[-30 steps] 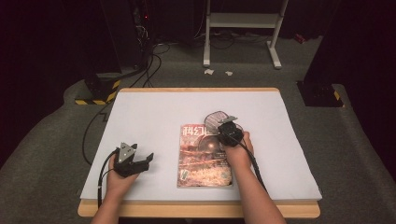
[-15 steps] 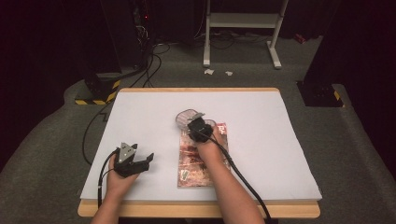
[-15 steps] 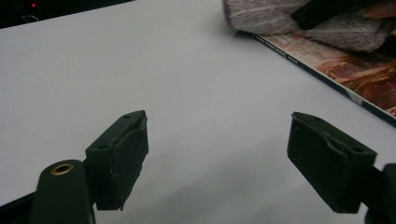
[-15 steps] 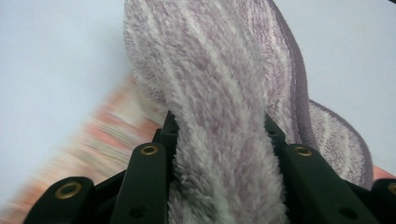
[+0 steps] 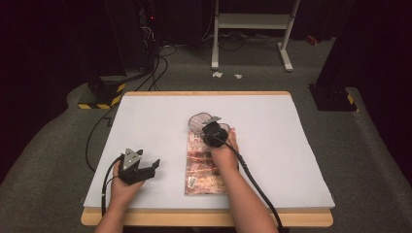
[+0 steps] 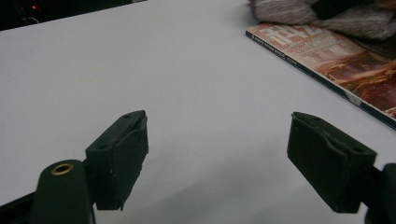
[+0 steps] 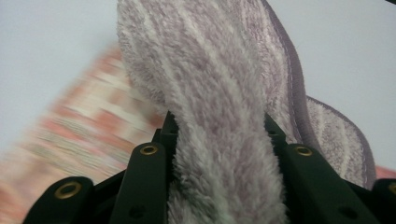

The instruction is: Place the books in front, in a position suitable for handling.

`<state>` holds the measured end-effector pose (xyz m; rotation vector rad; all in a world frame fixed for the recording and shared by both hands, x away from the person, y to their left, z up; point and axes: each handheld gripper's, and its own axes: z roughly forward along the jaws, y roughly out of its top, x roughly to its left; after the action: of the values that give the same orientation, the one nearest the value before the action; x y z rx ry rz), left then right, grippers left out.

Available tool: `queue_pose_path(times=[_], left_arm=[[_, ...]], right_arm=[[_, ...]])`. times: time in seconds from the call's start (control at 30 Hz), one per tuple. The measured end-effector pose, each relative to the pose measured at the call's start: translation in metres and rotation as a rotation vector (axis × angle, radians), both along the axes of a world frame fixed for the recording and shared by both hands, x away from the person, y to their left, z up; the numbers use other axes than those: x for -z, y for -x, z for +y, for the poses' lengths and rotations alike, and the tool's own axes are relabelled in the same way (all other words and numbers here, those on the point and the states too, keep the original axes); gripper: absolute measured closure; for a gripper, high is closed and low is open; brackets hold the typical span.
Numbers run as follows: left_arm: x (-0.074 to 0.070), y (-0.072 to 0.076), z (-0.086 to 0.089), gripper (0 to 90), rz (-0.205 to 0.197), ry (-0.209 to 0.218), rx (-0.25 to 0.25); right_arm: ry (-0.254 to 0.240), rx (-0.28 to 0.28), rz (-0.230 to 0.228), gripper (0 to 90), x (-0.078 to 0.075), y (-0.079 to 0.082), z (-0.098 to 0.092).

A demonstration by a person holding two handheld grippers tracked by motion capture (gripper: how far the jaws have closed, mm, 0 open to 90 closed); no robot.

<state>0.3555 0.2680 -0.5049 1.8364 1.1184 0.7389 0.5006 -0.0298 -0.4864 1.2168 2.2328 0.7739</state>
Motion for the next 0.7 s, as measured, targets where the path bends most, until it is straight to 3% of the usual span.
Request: queue_pose_path(times=[0.17,0.3,0.43,0.57,0.67,0.7], left_arm=[[0.0,0.0,0.0,20.6,0.001,0.001,-0.002],[0.0,-0.001,0.0,20.6,0.005,0.001,-0.003],[0.0,-0.001,0.0,20.6,0.006,-0.004,0.0],[0.0,-0.001,-0.001,20.7,0.008,-0.004,0.001],[0.0,-0.001,-0.001,20.7,0.01,-0.003,0.002],[0.0,-0.001,0.0,20.7,0.011,-0.002,0.004]], right_arm=[[-0.005,0.108,0.004,65.0,-0.002,-0.004,-0.054],[-0.004,0.13,0.006,65.1,-0.002,-0.003,-0.065],[0.065,0.126,-0.011,65.1,-0.003,-0.002,-0.051],[0.073,0.071,-0.01,65.1,-0.003,-0.003,-0.028],[0.072,0.015,-0.01,65.1,-0.002,0.0,0.002],[0.06,-0.025,-0.007,65.1,-0.001,0.003,0.023]])
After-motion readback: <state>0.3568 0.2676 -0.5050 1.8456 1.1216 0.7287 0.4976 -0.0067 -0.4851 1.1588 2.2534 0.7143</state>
